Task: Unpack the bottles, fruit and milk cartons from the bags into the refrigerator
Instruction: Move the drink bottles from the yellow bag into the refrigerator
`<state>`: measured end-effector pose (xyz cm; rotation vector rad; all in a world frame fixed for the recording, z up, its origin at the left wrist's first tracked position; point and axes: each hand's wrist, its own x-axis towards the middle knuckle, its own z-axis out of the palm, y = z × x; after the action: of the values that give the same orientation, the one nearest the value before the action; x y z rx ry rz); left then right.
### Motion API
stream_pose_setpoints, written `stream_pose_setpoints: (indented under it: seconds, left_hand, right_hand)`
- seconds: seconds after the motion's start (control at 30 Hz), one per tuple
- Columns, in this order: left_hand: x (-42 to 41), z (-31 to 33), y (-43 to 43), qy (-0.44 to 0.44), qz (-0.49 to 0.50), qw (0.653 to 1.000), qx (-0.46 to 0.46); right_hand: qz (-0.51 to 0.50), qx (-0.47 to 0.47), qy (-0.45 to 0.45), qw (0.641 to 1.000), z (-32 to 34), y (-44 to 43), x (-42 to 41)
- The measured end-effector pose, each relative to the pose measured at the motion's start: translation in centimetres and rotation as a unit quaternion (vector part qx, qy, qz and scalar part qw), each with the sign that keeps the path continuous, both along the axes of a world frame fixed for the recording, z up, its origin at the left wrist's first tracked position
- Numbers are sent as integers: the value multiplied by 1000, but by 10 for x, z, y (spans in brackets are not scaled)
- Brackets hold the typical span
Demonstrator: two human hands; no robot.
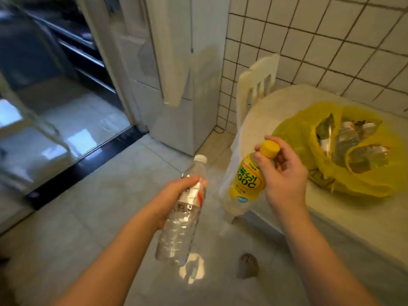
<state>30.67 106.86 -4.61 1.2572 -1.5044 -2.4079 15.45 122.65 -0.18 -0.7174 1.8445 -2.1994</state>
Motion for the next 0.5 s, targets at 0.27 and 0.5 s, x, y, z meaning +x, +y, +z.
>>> stream_pose_setpoints:
  seconds: [0.27, 0.5]
  left_hand:
    - [142, 12, -84, 34, 214, 956, -197]
    - [203, 19, -176, 65, 344, 890, -293]
  right_hand:
    - [198, 31, 11, 980, 6, -139, 110]
    - [304, 13, 10, 953, 5, -280, 162]
